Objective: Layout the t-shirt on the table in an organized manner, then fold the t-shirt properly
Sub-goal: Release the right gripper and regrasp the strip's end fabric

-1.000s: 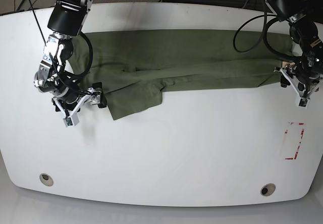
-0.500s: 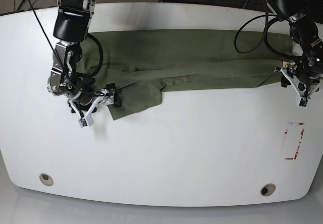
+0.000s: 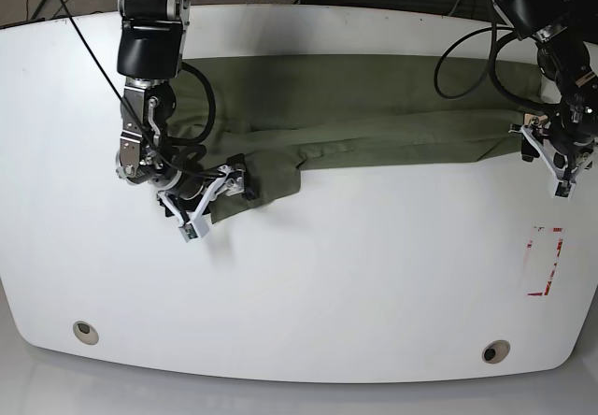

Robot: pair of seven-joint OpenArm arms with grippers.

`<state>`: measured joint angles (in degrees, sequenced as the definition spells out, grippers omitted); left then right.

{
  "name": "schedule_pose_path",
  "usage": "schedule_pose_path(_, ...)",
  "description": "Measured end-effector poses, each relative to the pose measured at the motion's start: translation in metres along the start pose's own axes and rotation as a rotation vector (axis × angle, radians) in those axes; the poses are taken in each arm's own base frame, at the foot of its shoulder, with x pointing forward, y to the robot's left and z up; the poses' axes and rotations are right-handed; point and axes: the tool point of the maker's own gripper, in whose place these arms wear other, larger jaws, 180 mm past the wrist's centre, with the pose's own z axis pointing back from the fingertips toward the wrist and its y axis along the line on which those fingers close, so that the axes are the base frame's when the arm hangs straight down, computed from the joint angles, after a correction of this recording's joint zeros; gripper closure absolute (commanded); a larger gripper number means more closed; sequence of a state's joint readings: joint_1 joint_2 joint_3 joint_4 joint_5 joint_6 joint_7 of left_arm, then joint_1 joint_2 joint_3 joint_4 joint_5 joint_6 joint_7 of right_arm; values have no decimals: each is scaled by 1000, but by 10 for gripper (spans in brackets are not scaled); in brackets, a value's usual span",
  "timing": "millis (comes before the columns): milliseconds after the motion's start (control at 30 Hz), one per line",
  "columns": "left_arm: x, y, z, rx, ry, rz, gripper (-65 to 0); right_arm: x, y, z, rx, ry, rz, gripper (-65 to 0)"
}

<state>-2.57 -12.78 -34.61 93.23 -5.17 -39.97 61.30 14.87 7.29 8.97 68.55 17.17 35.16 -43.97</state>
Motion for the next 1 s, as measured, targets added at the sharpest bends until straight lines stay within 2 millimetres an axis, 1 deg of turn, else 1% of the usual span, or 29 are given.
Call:
schedule_pose_path(33, 0, 0, 0, -1, -1, 1, -344, 0, 1, 0, 2, -1, 1, -617)
schedule_pose_path(100, 0, -1, 0, -3, -2, 1, -344, 0, 1, 0, 2, -1, 0, -587)
schedule_pose_path(133, 0, -1, 0, -3, -2, 1, -344, 0, 1, 0, 3, -2, -1, -568)
schedule_pose_path(200, 0, 0, 0, 0, 1, 0, -344, 0, 0, 0, 2, -2, -1, -509)
schedule_pose_path(300, 0, 0, 0, -1, 0, 0, -344, -1, -1, 0, -4, 3, -2, -358)
schedule_pose_path(333, 0, 0, 0, -1, -1, 0, -344, -2, -1, 0, -4, 8, -1, -319)
schedule_pose_path(367, 0, 0, 0, -1, -1, 0, -344, -3, -1, 0, -6, 11, 0, -257)
schedule_pose_path(400, 0, 0, 0, 0, 0, 0, -344, -4, -1, 0, -6, 14, 0, -216)
schedule_pose_path(433, 0, 0, 0, 0, 1, 0, -344, -5, -1, 0, -5, 16, -1, -155)
schedule_pose_path(467, 0, 0, 0, 0, 1, 0, -344, -6, -1, 0, -5, 22, 0, -122)
schedule_pose_path(500, 0, 0, 0, 0, 1, 0, -344, -7, -1, 0, -4, 26, 3, -63)
schedule_pose_path(533, 0, 0, 0, 0, 1, 0, -344, -8, -1, 0, -3, 27, 2, -43)
schedule_pose_path(567, 0, 0, 0, 0, 1, 0, -344, -8, 0, 0, -1, 30, 4, 0)
schedule_pose_path(733, 0, 0, 0, 0, 1, 0, -344, -7, 0, 0, 1, 29, 6, 0)
schedule_pose_path(833, 0, 0, 0, -1, 1, 0, -344, -5, 5, 1, 25, 24, 38, 0)
schedule_pose_path(1000, 0, 0, 0, -1, 1, 0, -344, 10, 13, 9, 41, -13, 100, 0)
